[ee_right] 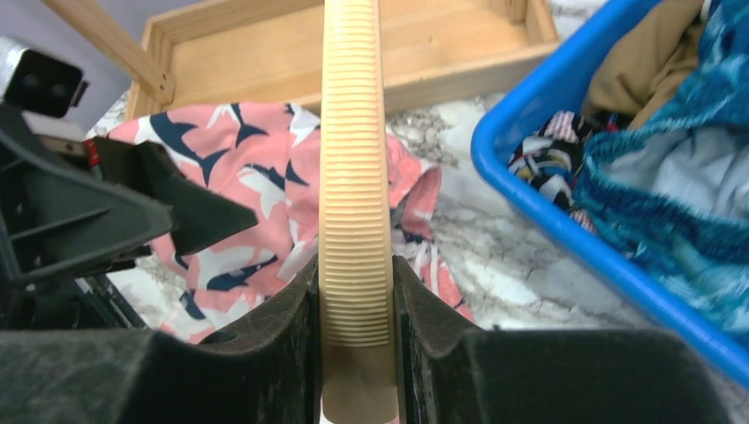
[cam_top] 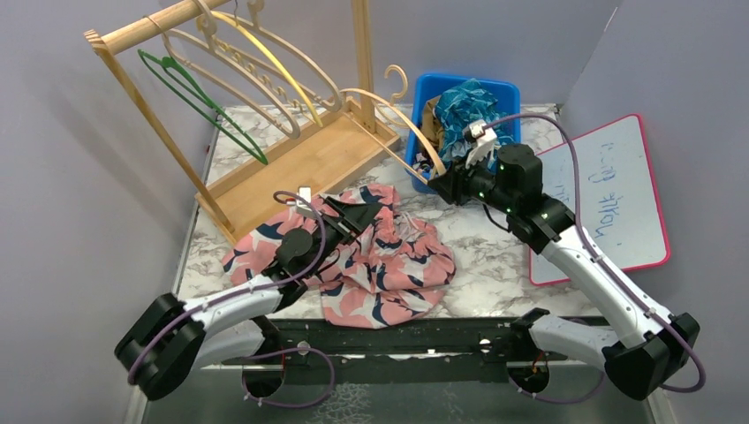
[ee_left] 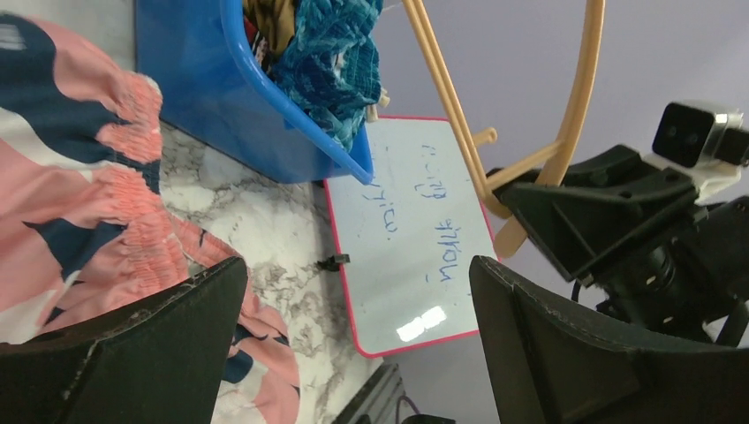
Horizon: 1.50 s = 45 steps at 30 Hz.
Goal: Remove the shorts from the hanger
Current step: Place the hanger on the clothes rod.
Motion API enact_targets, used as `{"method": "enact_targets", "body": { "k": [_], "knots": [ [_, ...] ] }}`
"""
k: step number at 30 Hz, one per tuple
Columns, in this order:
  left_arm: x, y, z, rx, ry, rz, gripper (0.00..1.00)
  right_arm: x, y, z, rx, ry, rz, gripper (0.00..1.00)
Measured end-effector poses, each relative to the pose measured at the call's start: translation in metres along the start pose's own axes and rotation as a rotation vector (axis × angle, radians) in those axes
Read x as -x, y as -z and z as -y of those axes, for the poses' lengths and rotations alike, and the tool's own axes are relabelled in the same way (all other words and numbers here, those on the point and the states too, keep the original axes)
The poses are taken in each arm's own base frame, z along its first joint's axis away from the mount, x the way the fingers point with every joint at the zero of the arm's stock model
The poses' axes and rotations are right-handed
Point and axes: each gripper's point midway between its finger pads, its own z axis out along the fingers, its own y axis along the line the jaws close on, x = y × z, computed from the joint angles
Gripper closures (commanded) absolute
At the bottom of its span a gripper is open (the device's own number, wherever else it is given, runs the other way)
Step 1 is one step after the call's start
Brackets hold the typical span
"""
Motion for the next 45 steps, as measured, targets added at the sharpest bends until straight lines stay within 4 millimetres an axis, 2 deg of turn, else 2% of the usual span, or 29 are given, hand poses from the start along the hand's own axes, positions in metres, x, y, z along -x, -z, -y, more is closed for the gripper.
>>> {"method": "enact_targets", "body": {
  "k": [7,14,21,24,27,32,35,38,40,45],
  "knots": [
    [0.025,0.030,0.018,-0.012,-0.195,0.073,0.01,0.048,-0.016,0.000,-0.002,0.085,0.046,0.98],
    [0.046,0.059,0.019,0.080,-0.401,0.099,0.01,0.077,-0.036,-0.001,0.014,0.121,0.069,0.98],
    [0.088,0.092,0.059,0.117,-0.622,0.182,0.01,0.093,-0.056,-0.007,0.057,0.131,0.071,0.98],
    [0.097,0.097,0.070,0.128,-0.706,0.184,0.01,0.105,-0.065,-0.012,0.079,0.142,0.081,0.98],
    [0.097,0.099,0.064,0.178,-0.788,0.141,0.01,0.123,-0.074,-0.020,0.106,0.166,0.105,0.98],
    [0.090,0.104,0.040,0.257,-0.881,0.050,0.01,0.158,-0.093,-0.041,0.150,0.210,0.150,0.98],
    [0.087,0.107,0.035,0.267,-0.908,0.021,0.01,0.176,-0.108,-0.047,0.161,0.222,0.164,0.98],
    [0.086,0.112,0.032,0.270,-0.934,0.003,0.01,0.184,-0.126,-0.052,0.169,0.224,0.160,0.98],
    [0.086,0.114,0.030,0.275,-0.949,-0.008,0.01,0.181,-0.135,-0.054,0.174,0.222,0.145,0.98],
    [0.085,0.117,0.024,0.288,-0.981,-0.029,0.01,0.181,-0.148,-0.059,0.177,0.221,0.128,0.98]
  ]
}}
